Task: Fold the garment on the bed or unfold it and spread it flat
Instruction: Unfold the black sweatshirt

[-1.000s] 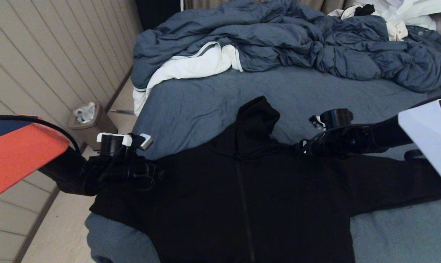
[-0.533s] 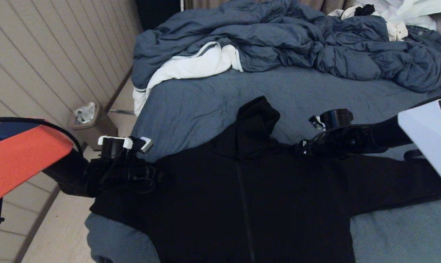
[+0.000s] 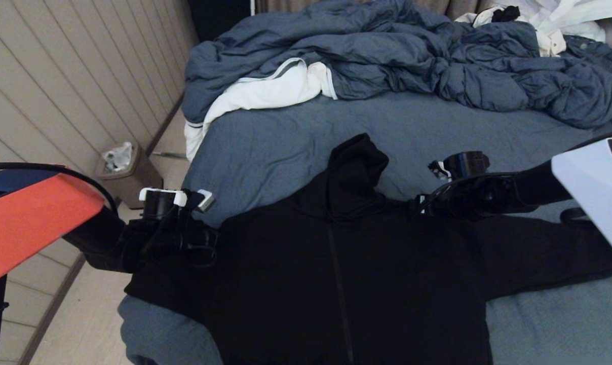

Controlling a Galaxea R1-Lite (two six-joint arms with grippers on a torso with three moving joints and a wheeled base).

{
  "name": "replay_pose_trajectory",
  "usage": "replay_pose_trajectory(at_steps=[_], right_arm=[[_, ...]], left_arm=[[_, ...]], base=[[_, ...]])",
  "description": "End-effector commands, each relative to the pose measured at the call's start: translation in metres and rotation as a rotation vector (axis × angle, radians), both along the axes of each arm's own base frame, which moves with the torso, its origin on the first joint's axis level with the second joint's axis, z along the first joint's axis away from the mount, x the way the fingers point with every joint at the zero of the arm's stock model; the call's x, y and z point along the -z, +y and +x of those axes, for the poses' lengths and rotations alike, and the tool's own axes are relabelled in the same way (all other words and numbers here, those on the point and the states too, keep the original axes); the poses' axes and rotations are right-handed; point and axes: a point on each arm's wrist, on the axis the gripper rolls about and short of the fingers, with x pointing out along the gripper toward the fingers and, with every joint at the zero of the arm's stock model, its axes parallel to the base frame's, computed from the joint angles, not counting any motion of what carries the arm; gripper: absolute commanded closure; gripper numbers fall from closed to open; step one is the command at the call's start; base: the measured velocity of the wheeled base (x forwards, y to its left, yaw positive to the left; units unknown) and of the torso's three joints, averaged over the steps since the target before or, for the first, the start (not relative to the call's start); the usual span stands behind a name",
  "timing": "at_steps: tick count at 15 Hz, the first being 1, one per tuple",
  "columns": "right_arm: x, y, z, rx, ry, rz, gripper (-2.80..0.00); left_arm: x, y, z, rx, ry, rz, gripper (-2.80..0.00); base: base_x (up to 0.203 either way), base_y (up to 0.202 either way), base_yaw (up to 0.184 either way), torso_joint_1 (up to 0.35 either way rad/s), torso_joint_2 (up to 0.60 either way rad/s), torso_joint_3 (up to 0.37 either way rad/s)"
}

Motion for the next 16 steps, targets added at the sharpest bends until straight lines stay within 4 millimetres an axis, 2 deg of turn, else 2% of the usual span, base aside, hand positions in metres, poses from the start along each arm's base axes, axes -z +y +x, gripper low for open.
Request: replay_pose_trajectory(at_steps=[1,4,11,13,16], right_arm=[[0.000,0.000,0.000,-0.001,-0.001,0.001,-2.80],[0.000,0.000,0.000,-0.001,0.001,0.001,-2.80],[-0.004,-0.001,-0.002,-0.001,-0.008,-0.001,-2.80],[-0.009,-0.001,-0.002,-0.003,-0.020,0.003,-2.80],[-0.032,-0.010,-0.005,-0.041,-0.077,0.065,-2.80]], left_arm=[[-0.005,0.000,0.001,-0.004,-0.016,-0.011,0.00],[-0.010,0.000,0.000,-0.008,-0.025,-0.020,0.00],[-0.005,0.000,0.001,-0.008,-0.013,-0.017,0.00],[-0.006,-0.001,0.000,-0.007,-0.015,-0.017,0.00],[-0.006,-0.003,-0.001,-0.001,-0.015,-0.017,0.00]], base=[[0.000,0.000,0.000,0.000,0.00,0.000],[0.000,0.000,0.000,0.000,0.00,0.000],[0.000,0.000,0.000,0.000,0.00,0.000],[0.000,0.000,0.000,0.000,0.00,0.000],[0.000,0.000,0.000,0.000,0.00,0.000]])
